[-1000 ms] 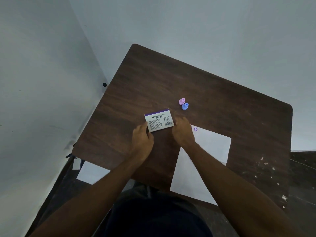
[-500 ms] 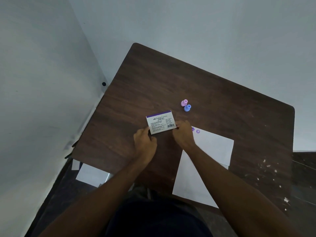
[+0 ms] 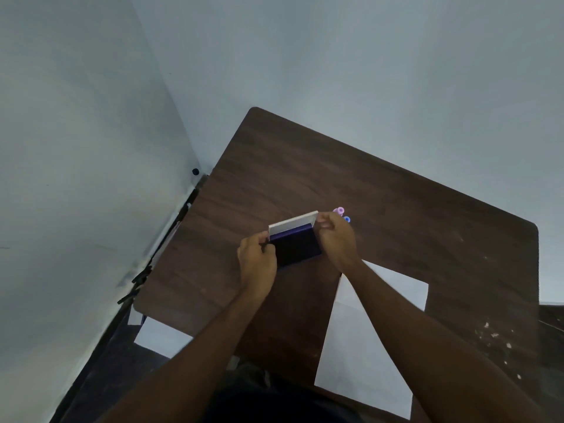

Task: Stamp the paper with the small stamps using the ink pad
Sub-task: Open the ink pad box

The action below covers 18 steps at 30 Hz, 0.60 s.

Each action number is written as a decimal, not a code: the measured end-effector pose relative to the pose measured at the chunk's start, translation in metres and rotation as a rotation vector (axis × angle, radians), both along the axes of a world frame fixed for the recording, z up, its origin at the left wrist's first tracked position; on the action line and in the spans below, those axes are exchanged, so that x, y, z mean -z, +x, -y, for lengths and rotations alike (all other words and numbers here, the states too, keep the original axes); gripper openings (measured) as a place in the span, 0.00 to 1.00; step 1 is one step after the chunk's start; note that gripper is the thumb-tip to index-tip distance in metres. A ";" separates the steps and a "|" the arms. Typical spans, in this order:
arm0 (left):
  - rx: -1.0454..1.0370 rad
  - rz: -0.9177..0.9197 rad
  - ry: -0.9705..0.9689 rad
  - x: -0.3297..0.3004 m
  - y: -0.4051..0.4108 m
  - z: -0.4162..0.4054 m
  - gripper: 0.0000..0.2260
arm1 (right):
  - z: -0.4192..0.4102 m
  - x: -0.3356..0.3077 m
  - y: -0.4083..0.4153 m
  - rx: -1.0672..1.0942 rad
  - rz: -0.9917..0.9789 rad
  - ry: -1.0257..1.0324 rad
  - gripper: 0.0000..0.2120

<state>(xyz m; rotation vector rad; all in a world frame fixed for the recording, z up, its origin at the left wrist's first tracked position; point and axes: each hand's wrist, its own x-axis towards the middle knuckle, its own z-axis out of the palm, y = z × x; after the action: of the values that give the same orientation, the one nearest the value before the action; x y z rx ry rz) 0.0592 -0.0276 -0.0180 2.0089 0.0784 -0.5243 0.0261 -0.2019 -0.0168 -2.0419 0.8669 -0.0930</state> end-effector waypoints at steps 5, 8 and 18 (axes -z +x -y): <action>0.033 -0.156 -0.163 0.001 0.019 0.006 0.21 | 0.006 0.007 0.021 -0.188 -0.046 0.294 0.15; 0.067 -0.199 -0.192 0.007 0.027 0.008 0.21 | 0.005 0.017 0.027 -0.134 -0.061 0.297 0.13; 0.127 -0.059 0.055 0.014 0.029 0.014 0.20 | 0.009 0.022 0.033 -0.128 -0.167 0.075 0.14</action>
<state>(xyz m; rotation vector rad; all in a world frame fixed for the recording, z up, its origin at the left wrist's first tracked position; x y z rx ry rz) 0.0882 -0.0416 -0.0317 2.0618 0.0013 -0.6684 0.0591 -0.2111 -0.0389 -2.0494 0.8256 0.1805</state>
